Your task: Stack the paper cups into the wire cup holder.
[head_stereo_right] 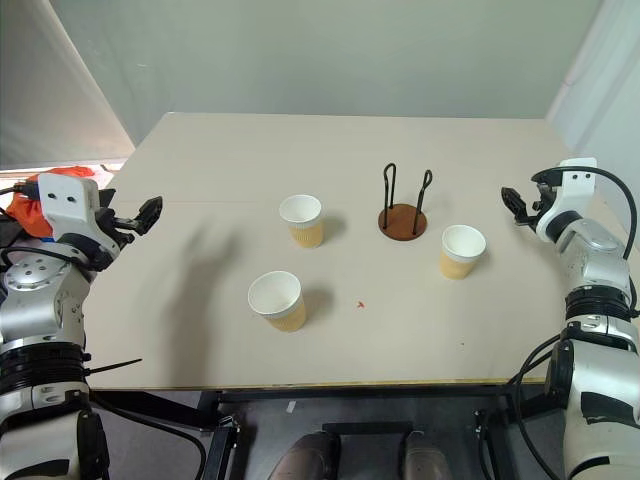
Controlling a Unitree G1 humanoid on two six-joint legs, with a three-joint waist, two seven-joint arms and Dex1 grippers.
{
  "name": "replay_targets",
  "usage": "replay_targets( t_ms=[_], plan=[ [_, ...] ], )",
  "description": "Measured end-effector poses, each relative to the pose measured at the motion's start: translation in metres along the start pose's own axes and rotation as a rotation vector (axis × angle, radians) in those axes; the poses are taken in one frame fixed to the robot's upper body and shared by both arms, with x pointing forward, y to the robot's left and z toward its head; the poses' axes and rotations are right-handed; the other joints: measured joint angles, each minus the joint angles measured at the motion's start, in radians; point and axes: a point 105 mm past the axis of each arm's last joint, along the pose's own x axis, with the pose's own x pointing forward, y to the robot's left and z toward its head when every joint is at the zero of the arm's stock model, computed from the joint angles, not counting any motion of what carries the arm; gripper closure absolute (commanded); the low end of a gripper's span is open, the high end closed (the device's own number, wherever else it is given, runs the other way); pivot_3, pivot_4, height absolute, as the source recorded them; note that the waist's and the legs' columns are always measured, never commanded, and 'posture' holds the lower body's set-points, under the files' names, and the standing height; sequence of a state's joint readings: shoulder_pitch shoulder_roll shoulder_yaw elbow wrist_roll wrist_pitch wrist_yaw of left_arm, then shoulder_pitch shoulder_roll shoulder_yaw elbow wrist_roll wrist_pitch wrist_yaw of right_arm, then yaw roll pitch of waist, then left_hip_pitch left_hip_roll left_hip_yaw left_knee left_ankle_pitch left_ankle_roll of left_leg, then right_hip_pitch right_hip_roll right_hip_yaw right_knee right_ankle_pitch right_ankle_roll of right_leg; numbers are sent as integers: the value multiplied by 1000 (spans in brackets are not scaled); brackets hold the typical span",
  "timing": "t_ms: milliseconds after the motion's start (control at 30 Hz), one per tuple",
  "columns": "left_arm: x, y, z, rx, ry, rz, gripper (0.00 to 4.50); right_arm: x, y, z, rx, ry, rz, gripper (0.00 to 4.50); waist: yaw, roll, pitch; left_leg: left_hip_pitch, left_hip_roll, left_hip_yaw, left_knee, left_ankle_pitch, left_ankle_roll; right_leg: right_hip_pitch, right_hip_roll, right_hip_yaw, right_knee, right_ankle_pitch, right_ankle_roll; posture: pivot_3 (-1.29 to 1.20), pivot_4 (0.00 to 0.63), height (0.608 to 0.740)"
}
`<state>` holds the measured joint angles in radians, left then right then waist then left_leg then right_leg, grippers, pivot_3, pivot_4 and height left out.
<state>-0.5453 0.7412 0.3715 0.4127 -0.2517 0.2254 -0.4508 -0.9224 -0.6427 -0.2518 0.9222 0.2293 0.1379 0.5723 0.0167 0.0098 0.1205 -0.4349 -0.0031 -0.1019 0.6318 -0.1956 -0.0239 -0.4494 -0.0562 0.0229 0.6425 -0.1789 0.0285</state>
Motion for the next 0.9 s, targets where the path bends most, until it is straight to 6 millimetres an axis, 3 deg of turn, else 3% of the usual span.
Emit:
replay_targets(
  t_ms=[400, 467, 567, 667, 733, 900],
  plan=[
    [0, -2, 1, 3, -1, -24, 562, 0, 5, 5, -12, -7, 52, 406, 0, 0, 0, 0, 0, 0, 0, 0, 0, 0, 0, 0, 0, 0, 0, 0, 150, 740],
    [1, -5, 8, 13, -13, -74, 562, -3, 7, 15, -37, -19, 97, 406, 1, 0, 0, -1, 0, 0, 0, 0, 0, -1, 0, 0, 0, 0, 0, 0, 150, 740],
    [-1, -13, 36, 25, -59, -231, 562, -14, 16, 38, -94, -22, 243, 406, 4, -1, 0, -3, 0, 0, 0, -1, -1, -2, 1, -1, -1, 0, 0, 0, 150, 740],
    [-15, -37, 78, 56, -134, -485, 562, -27, 33, 59, -162, -15, 419, 406, 4, -1, 0, -3, 0, 0, 0, -4, -4, -1, 1, 0, -3, -1, -1, 0, 150, 740],
    [-25, -60, 90, 69, -145, -658, 562, -32, 50, 61, -178, 14, 530, 406, 3, -1, 0, -1, 0, 0, 0, -4, -4, 0, 2, 0, -4, -1, -1, 0, 150, 740],
    [-45, -107, 77, 21, -62, -984, 562, -30, 80, 45, -136, 88, 670, 406, -2, -1, 0, -1, 1, 0, 0, -1, -1, -1, 2, 1, -2, -1, -1, 0, 150, 740]
  ],
)
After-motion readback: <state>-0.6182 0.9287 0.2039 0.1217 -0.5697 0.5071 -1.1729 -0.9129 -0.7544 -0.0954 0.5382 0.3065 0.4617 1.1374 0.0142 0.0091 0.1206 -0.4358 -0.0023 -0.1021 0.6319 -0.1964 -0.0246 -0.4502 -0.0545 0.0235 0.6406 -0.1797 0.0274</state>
